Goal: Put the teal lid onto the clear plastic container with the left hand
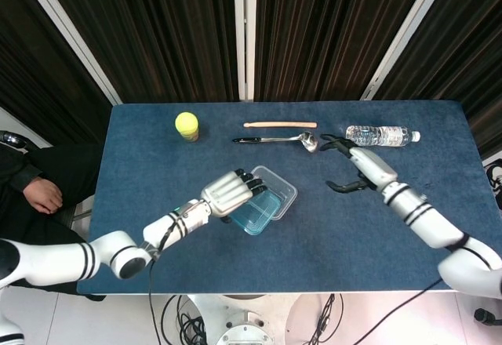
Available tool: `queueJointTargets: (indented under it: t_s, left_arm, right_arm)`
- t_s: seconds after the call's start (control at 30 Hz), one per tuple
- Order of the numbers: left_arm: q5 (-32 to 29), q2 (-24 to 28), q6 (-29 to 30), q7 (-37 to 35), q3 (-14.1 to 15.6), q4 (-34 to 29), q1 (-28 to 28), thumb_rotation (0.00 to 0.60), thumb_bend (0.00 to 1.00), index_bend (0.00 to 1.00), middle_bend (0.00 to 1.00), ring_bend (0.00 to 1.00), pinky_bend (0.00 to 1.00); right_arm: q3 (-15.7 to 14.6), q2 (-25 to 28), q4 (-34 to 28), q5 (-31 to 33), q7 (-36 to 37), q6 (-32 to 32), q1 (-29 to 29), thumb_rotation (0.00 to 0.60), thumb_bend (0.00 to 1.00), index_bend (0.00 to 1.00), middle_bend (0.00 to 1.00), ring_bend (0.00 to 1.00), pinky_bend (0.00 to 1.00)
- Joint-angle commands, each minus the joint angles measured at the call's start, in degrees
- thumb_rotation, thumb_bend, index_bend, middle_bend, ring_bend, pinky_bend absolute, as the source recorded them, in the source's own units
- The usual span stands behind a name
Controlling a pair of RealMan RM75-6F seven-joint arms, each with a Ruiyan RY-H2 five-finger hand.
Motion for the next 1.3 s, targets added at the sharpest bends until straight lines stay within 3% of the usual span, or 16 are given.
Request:
queueJointTargets:
  t_s: [0.03, 0.23, 0.5, 0.83, 1.3]
  left_arm:
    - [-5.09, -3.58, -4.71, 1.9, -2.01, 5.7, -5.58, 0.6, 0.31, 0.36, 0.36, 0.22, 0.23]
    - [-12.7, -5.87, -8.37, 3.95, -1.29, 10.13, -11.49, 0.6, 0.31, 0.36, 0.35, 0.22, 0.22]
    - [-21.53, -8.17, -10.38, 4.01, 1.46, 13.88, -17.53, 0.6, 0.31, 0.36, 0.35, 0.22, 0.22]
    - [-26.97, -11.31, -9.59, 4.26, 5.83, 18.97, -21.53, 0.6, 0.31, 0.36, 0.35, 0.22, 0.21]
    - [-30.97, -12.22, -8.37, 4.06, 9.06, 19.18, -24.25, 0.6, 0.31, 0.35, 0.34, 0.22, 0.2]
  right_arm:
    - [-3.24, 7.49, -6.72, -1.85, -4.54, 8.34, -7.84, 0.6, 0.23, 0.0, 0.17, 0.0, 0.0]
    - [-5.13, 10.17, -8.9, -4.14, -4.9, 13.86, -12.41, 0.6, 0.23, 0.0, 0.17, 0.0, 0.0]
    - [-5.71, 9.34, -7.95, -5.02, -4.29, 15.94, -14.45, 0.6, 0.22, 0.0, 0.17, 0.0, 0.0]
    - [-5.91, 8.71, -6.62, -5.39, -3.42, 16.28, -15.33, 0.6, 0.22, 0.0, 0.17, 0.0, 0.0]
    - [-5.88, 7.89, -5.42, -5.72, -2.56, 15.96, -15.54, 0.6, 0.22, 0.0, 0.17, 0.0, 0.0]
